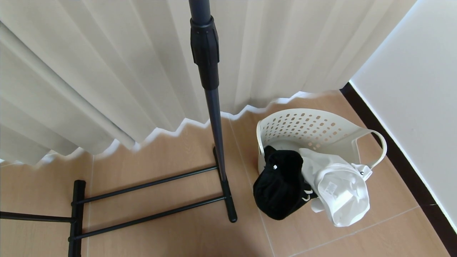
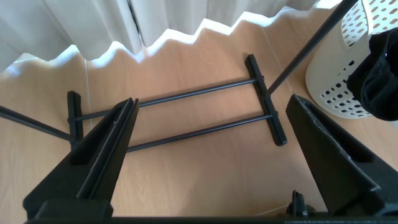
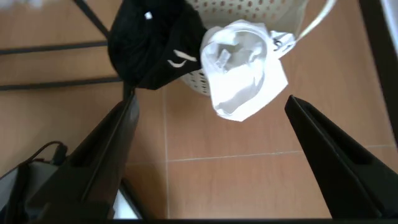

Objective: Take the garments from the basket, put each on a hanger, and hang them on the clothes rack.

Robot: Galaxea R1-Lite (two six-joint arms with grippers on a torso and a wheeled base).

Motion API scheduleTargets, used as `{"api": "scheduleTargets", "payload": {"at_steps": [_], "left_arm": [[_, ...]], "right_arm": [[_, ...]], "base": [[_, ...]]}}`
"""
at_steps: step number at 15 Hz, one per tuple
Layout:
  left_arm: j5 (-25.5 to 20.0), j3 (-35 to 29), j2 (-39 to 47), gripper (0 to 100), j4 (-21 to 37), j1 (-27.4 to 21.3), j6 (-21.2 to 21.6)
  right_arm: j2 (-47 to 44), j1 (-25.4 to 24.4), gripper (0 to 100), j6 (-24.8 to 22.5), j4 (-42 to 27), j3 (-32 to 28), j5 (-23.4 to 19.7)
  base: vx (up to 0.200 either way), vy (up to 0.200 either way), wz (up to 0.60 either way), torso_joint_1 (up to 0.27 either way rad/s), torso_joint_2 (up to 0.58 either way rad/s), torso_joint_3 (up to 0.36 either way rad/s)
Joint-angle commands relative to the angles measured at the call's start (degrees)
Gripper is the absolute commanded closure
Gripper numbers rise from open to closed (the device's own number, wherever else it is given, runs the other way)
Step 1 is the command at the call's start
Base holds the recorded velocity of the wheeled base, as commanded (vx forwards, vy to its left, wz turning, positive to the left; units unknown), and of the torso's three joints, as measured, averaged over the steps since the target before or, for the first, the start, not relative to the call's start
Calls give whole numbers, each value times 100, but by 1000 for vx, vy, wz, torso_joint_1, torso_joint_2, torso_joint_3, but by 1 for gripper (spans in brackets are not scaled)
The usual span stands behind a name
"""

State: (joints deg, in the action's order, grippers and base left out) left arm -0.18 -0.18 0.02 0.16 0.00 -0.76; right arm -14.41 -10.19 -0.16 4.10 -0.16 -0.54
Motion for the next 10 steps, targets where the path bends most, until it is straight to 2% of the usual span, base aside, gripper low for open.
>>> {"api": "scheduleTargets", "payload": {"at_steps": [1,2,5,10], "left_arm": [[1,1,6,0,2,0,-4],[1,1,6,0,2,0,-4],[1,1,6,0,2,0,5],[1,1,6,0,2,0,5]], "right_arm": [[-2127,-862,0,-28,707,-186,18],[-2664,-914,0,-186,724,-432,10],[-4914,-958,0,-1443,794,-1654,27],[-7278,-958,0,-2621,803,-3605,150]], "base": [[0,0,0,0,0,0],[0,0,0,0,0,0],[0,0,0,0,0,0],[0,0,0,0,0,0]]}}
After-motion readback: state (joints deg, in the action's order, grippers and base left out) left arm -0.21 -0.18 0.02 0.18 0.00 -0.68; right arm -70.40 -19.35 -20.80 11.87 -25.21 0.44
